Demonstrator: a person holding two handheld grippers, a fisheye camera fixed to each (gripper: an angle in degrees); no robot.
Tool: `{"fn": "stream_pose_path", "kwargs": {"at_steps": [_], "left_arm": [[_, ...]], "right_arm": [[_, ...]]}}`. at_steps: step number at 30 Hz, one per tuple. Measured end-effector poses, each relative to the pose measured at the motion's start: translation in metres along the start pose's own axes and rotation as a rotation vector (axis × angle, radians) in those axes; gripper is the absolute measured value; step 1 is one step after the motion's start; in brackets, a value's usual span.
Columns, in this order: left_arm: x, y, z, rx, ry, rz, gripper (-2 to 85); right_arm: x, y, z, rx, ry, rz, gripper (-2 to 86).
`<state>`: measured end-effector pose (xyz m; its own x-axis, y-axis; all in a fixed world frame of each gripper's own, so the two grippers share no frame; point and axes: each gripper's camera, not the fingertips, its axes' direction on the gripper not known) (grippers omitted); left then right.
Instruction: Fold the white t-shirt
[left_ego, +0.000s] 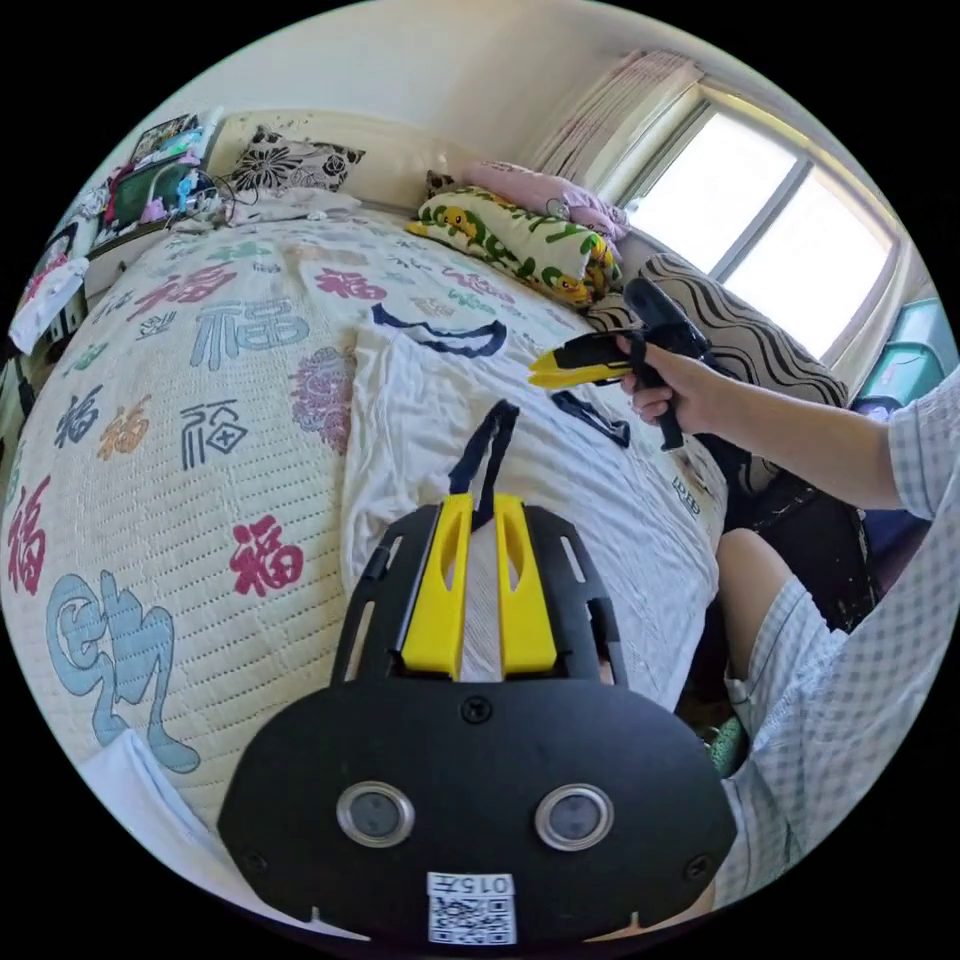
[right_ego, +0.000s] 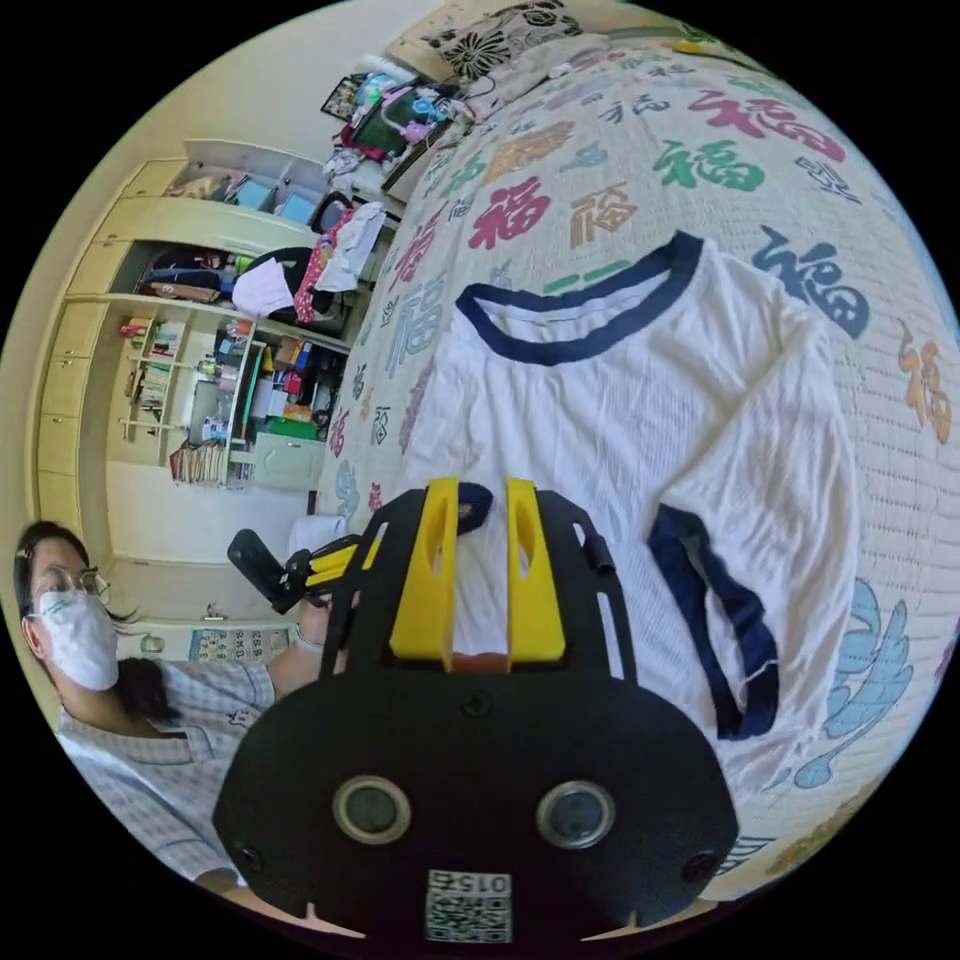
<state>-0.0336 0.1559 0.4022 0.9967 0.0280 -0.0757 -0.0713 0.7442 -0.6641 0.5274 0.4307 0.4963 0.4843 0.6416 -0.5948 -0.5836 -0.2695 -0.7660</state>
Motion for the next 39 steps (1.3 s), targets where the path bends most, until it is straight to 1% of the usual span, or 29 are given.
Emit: {"fn": "stream_pose_path", "kwargs": {"at_steps": [2, 4, 6, 7, 8, 9, 11, 12, 14, 16, 18, 20, 21, 23, 24, 25, 26, 27, 29, 30, 32, 33, 35, 37, 39], "left_arm": [[-0.006, -0.016, -0.003, 0.044, -0.02, -0.013, 3.5], [-0.012, -0.031, 0.005, 0.03, -0.033, -0.019, 3.2], [-0.017, -0.045, 0.021, -0.039, -0.07, -0.012, 2.9], [-0.022, -0.052, 0.036, -0.136, -0.099, -0.012, 2.6], [-0.028, -0.057, 0.04, -0.187, -0.083, -0.015, 2.3], [-0.031, -0.06, 0.035, -0.178, -0.067, -0.019, 2.3], [-0.045, -0.081, 0.007, -0.112, -0.091, -0.029, 2.6], [-0.048, -0.089, 0.0, -0.092, -0.109, -0.025, 2.8], [-0.068, -0.141, -0.018, -0.045, -0.157, -0.013, 5.1], [-0.086, -0.188, -0.019, -0.027, -0.137, -0.019, 7.6], [-0.104, -0.236, -0.004, -0.04, -0.134, -0.033, 9.4], [-0.124, -0.291, 0.031, -0.098, -0.123, -0.055, 10.3], [-0.128, -0.303, 0.042, -0.118, -0.116, -0.06, 10.5], [-0.144, -0.336, 0.083, -0.212, -0.1, -0.096, 10.3], [-0.148, -0.342, 0.093, -0.246, -0.107, -0.106, 10.1], [-0.158, -0.349, 0.112, -0.322, -0.132, -0.129, 9.1], [-0.166, -0.353, 0.123, -0.372, -0.149, -0.139, 7.6], [-0.167, -0.355, 0.123, -0.369, -0.15, -0.135, 6.5], [-0.178, -0.368, 0.115, -0.362, -0.084, -0.133, 2.5], [-0.181, -0.372, 0.113, -0.371, -0.081, -0.138, 1.6], [-0.186, -0.394, 0.098, -0.368, -0.155, -0.119, 0.4], [-0.187, -0.401, 0.092, -0.36, -0.162, -0.12, 0.2], [-0.191, -0.431, 0.068, -0.288, -0.148, -0.144, -0.2], [-0.186, -0.456, 0.054, -0.254, -0.156, -0.131, -0.4], [-0.175, -0.477, 0.048, -0.262, -0.195, -0.09, -0.4]], "right_arm": [[-0.008, 0.0, 0.001, -0.005, 0.026, -0.086, 6.8], [-0.021, -0.003, 0.018, -0.049, 0.067, -0.19, 6.0], [-0.022, -0.004, 0.04, -0.114, 0.086, -0.214, 5.4], [-0.016, -0.003, 0.055, -0.179, 0.105, -0.2, 4.4], [-0.011, -0.002, 0.062, -0.218, 0.123, -0.185, 3.6], [-0.002, 0.002, 0.068, -0.255, 0.154, -0.156, 2.6], [0.005, 0.01, 0.054, -0.214, 0.124, -0.178, 2.4], [0.011, 0.016, 0.036, -0.161, 0.131, -0.199, 2.7], [0.024, 0.021, 0.005, -0.081, 0.194, -0.228, 4.4], [0.049, 0.02, -0.03, -0.008, 0.363, -0.215, 7.1], [0.07, 0.016, -0.046, 0.013, 0.446, -0.184, 9.1], [0.09, 0.008, -0.049, 0.001, 0.457, -0.149, 10.7], [0.102, 0.003, -0.046, -0.013, 0.45, -0.129, 11.5], [0.116, -0.003, -0.034, -0.053, 0.458, -0.111, 12.1], [0.125, -0.006, -0.023, -0.094, 0.462, -0.098, 11.7], [0.132, -0.005, -0.014, -0.122, 0.478, -0.086, 10.4], [0.134, -0.004, -0.012, -0.123, 0.5, -0.085, 9.3], [0.136, 0.001, -0.01, -0.122, 0.553, -0.103, 7.7], [0.141, 0.008, -0.007, -0.144, 0.559, -0.142, 5.6], [0.146, 0.011, -0.009, -0.172, 0.536, -0.158, 3.3], [0.156, 0.015, -0.013, -0.203, 0.49, -0.15, 2.2], [0.162, 0.018, -0.02, -0.18, 0.517, -0.142, 1.7], [0.17, 0.022, -0.034, -0.133, 0.566, -0.129, 1.0], [0.181, 0.023, -0.057, -0.056, 0.505, -0.077, 0.4], [0.186, 0.024, -0.07, -0.004, 0.472, -0.05, 0.1]]}}
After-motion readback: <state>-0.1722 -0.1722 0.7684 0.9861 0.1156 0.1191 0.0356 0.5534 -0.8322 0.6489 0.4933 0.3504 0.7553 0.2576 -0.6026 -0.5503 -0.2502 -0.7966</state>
